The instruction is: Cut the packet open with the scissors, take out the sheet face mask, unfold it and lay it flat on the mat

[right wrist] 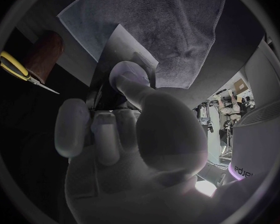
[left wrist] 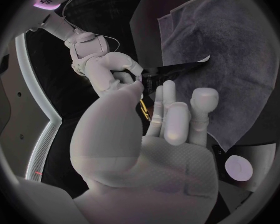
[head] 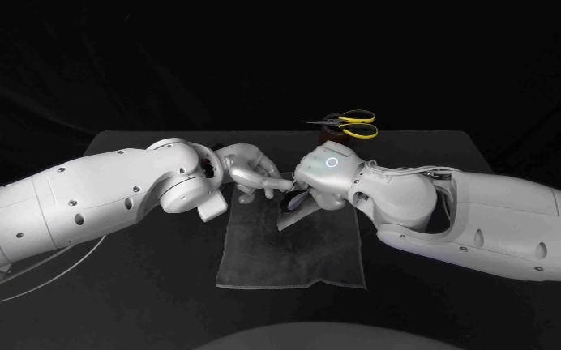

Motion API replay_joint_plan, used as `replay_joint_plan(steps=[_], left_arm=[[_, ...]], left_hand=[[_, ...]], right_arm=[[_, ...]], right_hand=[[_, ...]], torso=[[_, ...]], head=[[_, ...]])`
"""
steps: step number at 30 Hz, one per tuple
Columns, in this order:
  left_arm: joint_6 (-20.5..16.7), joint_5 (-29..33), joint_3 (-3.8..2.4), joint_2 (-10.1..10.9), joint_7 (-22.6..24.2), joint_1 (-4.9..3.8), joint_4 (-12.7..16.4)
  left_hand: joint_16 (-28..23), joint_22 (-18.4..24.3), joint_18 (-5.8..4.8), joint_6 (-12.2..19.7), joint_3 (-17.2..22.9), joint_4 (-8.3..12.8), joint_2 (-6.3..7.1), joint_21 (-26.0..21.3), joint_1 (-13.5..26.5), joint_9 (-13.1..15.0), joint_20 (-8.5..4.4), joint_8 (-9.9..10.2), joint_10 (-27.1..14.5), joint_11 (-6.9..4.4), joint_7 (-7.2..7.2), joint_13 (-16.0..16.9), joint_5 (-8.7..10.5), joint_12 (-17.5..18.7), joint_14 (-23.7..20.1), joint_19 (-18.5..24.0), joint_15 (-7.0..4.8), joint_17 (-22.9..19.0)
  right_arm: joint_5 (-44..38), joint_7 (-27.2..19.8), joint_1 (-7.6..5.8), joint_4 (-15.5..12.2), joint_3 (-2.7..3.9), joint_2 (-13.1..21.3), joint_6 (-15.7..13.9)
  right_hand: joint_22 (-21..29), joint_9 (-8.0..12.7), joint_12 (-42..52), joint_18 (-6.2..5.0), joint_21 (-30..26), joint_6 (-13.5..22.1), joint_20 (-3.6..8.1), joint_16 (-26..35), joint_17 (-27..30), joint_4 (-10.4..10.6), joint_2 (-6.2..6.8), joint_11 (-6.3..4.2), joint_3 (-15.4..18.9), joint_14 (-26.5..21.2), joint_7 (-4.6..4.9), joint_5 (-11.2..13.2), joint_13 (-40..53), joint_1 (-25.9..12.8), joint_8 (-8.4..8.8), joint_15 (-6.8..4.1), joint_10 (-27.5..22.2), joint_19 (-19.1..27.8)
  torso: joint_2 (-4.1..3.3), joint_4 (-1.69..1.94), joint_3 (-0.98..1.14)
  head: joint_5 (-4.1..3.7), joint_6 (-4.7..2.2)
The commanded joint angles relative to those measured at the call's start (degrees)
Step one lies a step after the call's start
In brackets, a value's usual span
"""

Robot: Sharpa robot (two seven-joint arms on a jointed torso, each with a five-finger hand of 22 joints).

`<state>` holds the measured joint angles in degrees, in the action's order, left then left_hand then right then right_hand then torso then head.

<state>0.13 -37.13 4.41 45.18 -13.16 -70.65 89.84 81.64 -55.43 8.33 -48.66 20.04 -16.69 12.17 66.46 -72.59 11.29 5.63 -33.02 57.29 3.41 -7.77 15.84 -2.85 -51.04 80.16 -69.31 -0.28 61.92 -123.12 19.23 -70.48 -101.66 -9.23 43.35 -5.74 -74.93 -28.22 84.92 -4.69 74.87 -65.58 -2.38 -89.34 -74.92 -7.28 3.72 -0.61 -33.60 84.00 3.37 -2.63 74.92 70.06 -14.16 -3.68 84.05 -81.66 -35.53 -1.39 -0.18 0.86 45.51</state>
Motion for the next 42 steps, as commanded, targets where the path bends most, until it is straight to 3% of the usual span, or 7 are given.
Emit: replay_joint_plan(steps=[1,7,14,18,27,35,42], left_arm=[[3.03,4.03,-0.02,-0.13,-0.19,0.03,-0.04],[3.38,5.82,-0.03,-0.07,-0.21,0.04,-0.25],[3.39,6.46,-0.03,-0.1,-0.26,0.04,-0.33],[3.19,5.76,-0.03,-0.27,-0.3,0.04,-0.34],[2.63,3.74,-0.03,-0.58,-0.41,0.04,-0.48],[2.49,2.89,-0.03,-0.78,-0.39,0.04,-0.54],[2.52,3.97,-0.03,-0.72,-0.12,0.04,-0.53]], left_hand=[[0.33,-0.04,-0.79,-0.49,-0.62,-0.07,-0.26,0.18,0.87,-0.11,-0.03,0.35,0.6,0.02,0.04,-0.12,0.08,0.42,0.29,-0.51,-0.09,0.04],[0.23,0.12,-0.76,-0.59,-2.94,-0.17,-2.04,0.05,3.82,-0.43,-0.12,1.08,0.93,0.03,0.08,-0.25,0.08,1.52,0.09,-0.26,-0.1,-0.15],[0.24,0.2,-0.73,-0.56,-3.92,-0.11,-2.16,-0.02,4.49,-0.52,-0.14,1.3,0.88,0.11,-0.02,-0.21,0.08,1.79,0.08,-0.15,-0.03,-0.03],[0.35,0.1,-0.74,-0.73,-4.47,0.11,-2.05,0.04,2.97,-0.5,-0.19,1.25,0.89,0.05,0.05,0.05,0.07,1.72,0.16,-0.16,-0.03,0.36],[0.94,-1.32,-1.0,-1.23,-2.75,1.36,-3.25,1.11,-5.09,-0.39,-0.52,0.84,0.79,-0.38,0.37,1.13,0.05,1.03,0.78,-0.91,-0.4,2.08],[1.15,-2.01,-1.13,-1.48,-1.25,1.86,-3.43,1.64,-7.91,-0.37,-0.67,0.63,0.57,-0.55,0.52,1.65,0.04,0.78,0.99,-1.23,-0.54,2.7],[1.33,-2.35,-1.18,-1.77,1.51,1.09,-5.52,1.93,-9.07,-0.36,-0.76,0.42,0.48,-0.79,0.82,2.16,0.03,0.58,1.15,-1.3,-0.73,3.2]], right_arm=[[-1.06,0.21,0.1,0.01,-0.02,0.03,-1.04],[-1.04,0.14,0.16,0.06,-0.03,0.09,-1.02],[-1.0,-0.04,0.18,0.02,-0.03,0.14,-0.93],[-0.98,-0.13,0.18,-0.08,-0.03,0.15,-0.95],[-0.97,-0.14,0.19,-0.38,-0.03,0.31,-1.12],[-0.96,-0.16,0.2,-0.36,-0.03,0.34,-0.94],[-0.93,-0.25,0.2,-0.28,-0.04,0.41,-0.7]], right_hand=[[-8.51,-0.09,-0.23,1.14,0.12,-0.44,-0.03,-0.13,-14.41,-0.01,0.27,-0.29,-0.43,5.81,-0.02,-0.14,12.05,-0.29,-0.14,-0.08,4.9,-0.47],[-8.51,-0.09,-0.23,1.14,0.12,-0.44,-0.03,-0.13,-14.41,-0.01,0.27,-0.29,-0.43,5.81,-0.02,-0.14,12.05,-0.29,-0.14,-0.08,4.9,-0.47],[-8.6,-0.12,-0.19,1.18,0.3,-0.46,-0.05,-0.14,-14.42,0.03,0.34,-0.3,-0.57,5.81,-0.03,-0.14,12.07,-0.35,-0.19,-0.09,4.92,-0.57],[-8.6,-0.12,-0.19,1.18,0.3,-0.46,-0.05,-0.14,-14.42,0.03,0.34,-0.3,-0.57,5.81,-0.03,-0.14,12.07,-0.35,-0.19,-0.09,4.92,-0.57],[-8.58,-0.13,-0.21,1.17,0.25,-0.46,-0.06,-0.13,-14.41,0.04,0.41,-0.31,-0.67,5.81,-0.04,-0.14,12.06,-0.38,-0.23,-0.1,4.92,-0.54],[-8.63,-0.14,-0.27,1.19,0.34,-0.47,-0.06,-0.09,-14.36,0.03,0.46,-0.32,-0.74,5.79,-0.05,-0.14,12.03,-0.39,-0.25,-0.1,4.92,-0.59],[-8.63,-0.15,-0.21,1.19,0.34,-0.48,-0.07,-0.12,-14.4,0.02,0.48,-0.33,-0.78,5.81,-0.06,-0.14,12.07,-0.39,-0.26,-0.11,4.93,-0.59]], torso=[[0.0,-0.06,0.01],[0.02,-0.07,0.05],[0.01,-0.08,0.06],[0.02,-0.07,0.06],[-0.01,-0.07,0.07],[0.02,-0.07,0.05],[0.02,-0.06,0.02]], head=[[-0.02,0.02],[-0.09,0.07],[-0.2,0.03],[-0.25,0.05],[-0.25,0.14],[-0.32,0.18],[-0.43,0.26]])
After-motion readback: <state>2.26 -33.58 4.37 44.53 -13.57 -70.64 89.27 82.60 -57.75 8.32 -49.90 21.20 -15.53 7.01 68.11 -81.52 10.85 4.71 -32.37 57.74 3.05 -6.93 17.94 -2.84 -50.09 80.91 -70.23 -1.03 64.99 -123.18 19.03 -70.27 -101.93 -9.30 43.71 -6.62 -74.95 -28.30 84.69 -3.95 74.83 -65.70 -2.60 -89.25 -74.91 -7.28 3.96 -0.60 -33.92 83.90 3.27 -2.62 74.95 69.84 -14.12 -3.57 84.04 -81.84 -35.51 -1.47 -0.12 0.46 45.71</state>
